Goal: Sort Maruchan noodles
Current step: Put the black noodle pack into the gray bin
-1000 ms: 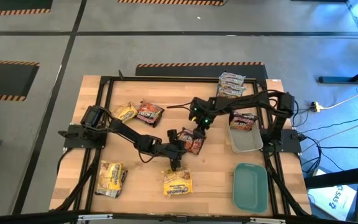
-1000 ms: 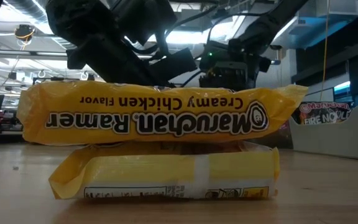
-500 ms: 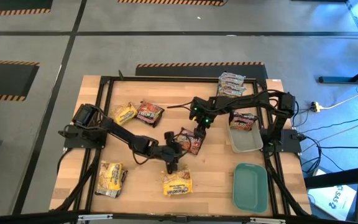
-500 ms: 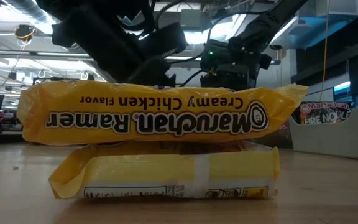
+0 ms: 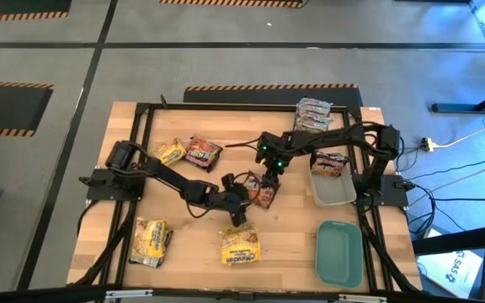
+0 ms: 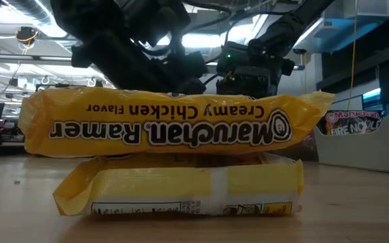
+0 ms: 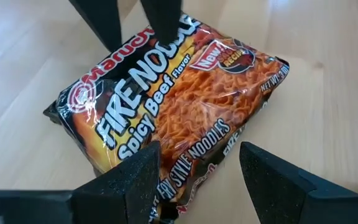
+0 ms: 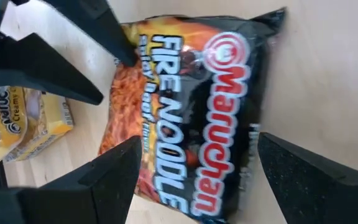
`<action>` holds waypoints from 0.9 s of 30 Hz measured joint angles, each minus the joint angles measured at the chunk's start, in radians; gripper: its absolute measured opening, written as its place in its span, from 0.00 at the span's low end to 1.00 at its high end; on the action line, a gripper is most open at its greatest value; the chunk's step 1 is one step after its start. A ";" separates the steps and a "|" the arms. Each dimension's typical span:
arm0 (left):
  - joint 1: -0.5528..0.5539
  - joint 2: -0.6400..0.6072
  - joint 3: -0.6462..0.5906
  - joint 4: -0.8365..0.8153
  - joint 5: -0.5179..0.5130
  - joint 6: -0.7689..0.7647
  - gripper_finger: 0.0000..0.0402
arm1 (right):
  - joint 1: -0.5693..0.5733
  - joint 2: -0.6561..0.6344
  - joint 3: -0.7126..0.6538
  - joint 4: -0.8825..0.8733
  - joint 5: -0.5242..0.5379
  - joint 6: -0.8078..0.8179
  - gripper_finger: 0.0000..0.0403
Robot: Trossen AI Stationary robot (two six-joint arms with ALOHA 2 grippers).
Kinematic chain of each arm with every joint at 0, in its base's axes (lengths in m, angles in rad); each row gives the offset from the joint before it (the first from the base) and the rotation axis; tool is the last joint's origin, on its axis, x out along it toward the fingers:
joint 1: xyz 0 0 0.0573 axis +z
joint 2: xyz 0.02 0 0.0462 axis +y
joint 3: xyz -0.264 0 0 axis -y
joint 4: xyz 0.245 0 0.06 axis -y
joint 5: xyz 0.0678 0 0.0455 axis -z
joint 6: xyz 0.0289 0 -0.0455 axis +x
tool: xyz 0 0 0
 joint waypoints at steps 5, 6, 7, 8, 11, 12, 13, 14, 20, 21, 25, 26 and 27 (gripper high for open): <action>-0.001 0.006 0.001 0.005 -0.012 0.018 0.54 | 0.006 0.000 -0.001 0.006 0.010 0.000 0.76; -0.001 0.006 0.001 0.002 -0.012 0.024 0.54 | 0.004 0.001 -0.001 0.015 0.010 0.000 0.76; -0.001 0.006 0.001 -0.001 -0.012 0.028 0.54 | 0.004 0.001 -0.001 0.024 0.009 0.003 0.76; -0.001 0.010 0.001 -0.001 -0.014 0.029 0.54 | 0.004 0.001 -0.001 0.031 0.009 0.007 0.76; -0.010 0.028 -0.002 0.006 -0.034 0.028 0.54 | 0.003 0.016 0.000 0.041 0.002 0.022 0.76; -0.014 0.036 -0.002 0.008 -0.047 0.027 0.54 | 0.003 0.026 -0.001 0.040 -0.003 0.027 0.76; -0.019 0.042 -0.002 0.009 -0.064 0.026 0.54 | 0.003 0.037 -0.001 0.037 -0.013 0.031 0.76; -0.024 0.050 -0.002 0.009 -0.081 0.026 0.54 | 0.003 0.049 0.000 0.040 -0.017 0.034 0.76; -0.043 0.055 -0.004 0.007 -0.135 0.027 0.54 | 0.001 0.092 0.005 0.050 -0.048 0.052 0.76; -0.043 0.055 -0.004 0.006 -0.135 0.027 0.54 | 0.001 0.092 0.005 0.047 -0.047 0.052 0.76; -0.043 0.056 -0.005 0.003 -0.133 0.026 0.54 | -0.017 0.057 0.000 -0.005 -0.043 0.053 0.76; -0.042 0.056 -0.005 0.003 -0.133 0.025 0.54 | -0.020 0.042 -0.002 -0.026 -0.034 0.054 0.76; -0.042 0.056 -0.005 0.003 -0.133 0.025 0.54 | -0.024 0.028 -0.003 -0.041 -0.025 0.054 0.76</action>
